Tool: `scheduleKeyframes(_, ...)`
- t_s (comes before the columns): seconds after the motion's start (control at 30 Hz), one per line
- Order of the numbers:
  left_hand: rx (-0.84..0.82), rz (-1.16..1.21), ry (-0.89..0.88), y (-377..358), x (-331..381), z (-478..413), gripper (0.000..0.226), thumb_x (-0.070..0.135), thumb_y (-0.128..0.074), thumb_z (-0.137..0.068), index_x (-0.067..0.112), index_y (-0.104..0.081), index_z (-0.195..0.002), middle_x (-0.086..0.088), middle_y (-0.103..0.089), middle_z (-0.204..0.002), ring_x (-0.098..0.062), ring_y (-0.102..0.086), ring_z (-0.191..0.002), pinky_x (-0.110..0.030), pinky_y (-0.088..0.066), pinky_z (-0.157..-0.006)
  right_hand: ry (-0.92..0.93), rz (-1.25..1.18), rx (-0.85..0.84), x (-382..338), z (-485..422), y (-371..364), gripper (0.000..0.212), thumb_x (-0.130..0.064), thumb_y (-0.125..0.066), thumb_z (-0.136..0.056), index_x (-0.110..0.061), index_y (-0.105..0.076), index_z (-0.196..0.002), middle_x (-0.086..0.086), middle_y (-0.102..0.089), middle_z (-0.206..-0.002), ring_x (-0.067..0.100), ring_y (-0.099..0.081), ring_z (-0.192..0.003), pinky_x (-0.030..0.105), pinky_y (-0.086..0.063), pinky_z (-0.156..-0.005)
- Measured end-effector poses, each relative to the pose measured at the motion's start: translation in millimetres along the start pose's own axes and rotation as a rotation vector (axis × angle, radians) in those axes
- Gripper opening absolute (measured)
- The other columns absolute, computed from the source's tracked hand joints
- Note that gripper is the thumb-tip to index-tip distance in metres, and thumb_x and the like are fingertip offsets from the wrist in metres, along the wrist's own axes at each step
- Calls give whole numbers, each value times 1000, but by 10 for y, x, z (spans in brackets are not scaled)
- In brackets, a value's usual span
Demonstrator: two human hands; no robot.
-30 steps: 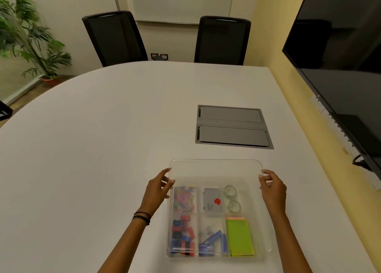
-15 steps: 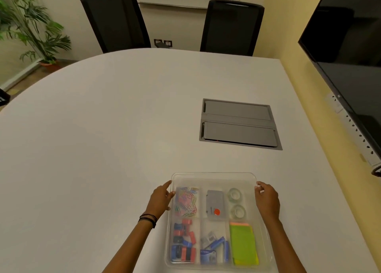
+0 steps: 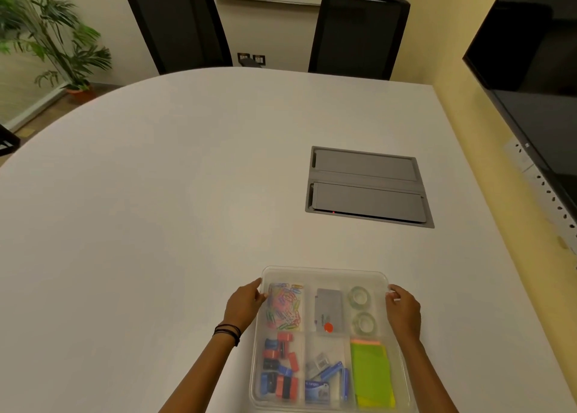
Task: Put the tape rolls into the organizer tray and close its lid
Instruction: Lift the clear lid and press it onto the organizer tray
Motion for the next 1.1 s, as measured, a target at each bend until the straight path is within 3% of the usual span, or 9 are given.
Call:
scheduleKeyframes(0.1, -34, 153, 34, -34, -65, -45, 47, 22, -53, -94, 12, -41, -138, 1, -57, -81, -12, -58, -65, -18, -51, -58, -1, -46, -19, 18, -21, 11, 24, 0, -50, -87, 5, -60, -109, 26, -65, -109, 40, -60, -99, 43, -49, -86)
scheduleKeyframes(0.23, -28, 267, 38, -14, -49, -84, 47, 18, -54, -93, 10, -40, -137, -2, -58, -79, -14, -59, -61, -15, -50, -46, -19, -81, -42, 4, -97, 5, 24, 0, -55, -85, 6, -61, -108, 27, -65, -106, 40, -60, -99, 45, -48, -89)
scheduleKeyframes(0.43, -32, 339, 18, 70, -56, -212, 47, 17, -57, -92, 7, -43, -136, -5, -59, -83, -13, -59, -61, -14, -50, -49, -35, -143, -87, 18, -180, 4, 22, 0, -59, -83, 5, -63, -104, 23, -66, -94, 28, -57, -80, 36, -48, -82)
scheduleKeyframes(0.7, -41, 354, 23, 20, -139, -184, 47, 18, -59, -90, 9, -45, -134, -5, -60, -85, -17, -61, -64, -16, -51, -51, -12, -144, -97, 208, -42, 0, 16, -12, -58, -87, 0, -64, -96, 13, -61, -81, 26, -55, -73, 29, -43, -62)
scheduleKeyframes(1.1, -50, 414, 49, -31, -171, -152, 39, 16, -56, -92, 9, -47, -129, -8, -58, -82, -16, -57, -66, -17, -51, -51, -80, -235, -104, 280, -52, -72, 12, -16, -56, -88, -6, -60, -82, 6, -56, -71, 26, -52, -72, 31, -42, -63)
Point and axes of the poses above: each hand's wrist, its own z-axis away from the middle knuckle, its own y-axis out of the back of the hand, x = y × z, the point moved 4 cm from there along -z, towards the middle knuckle
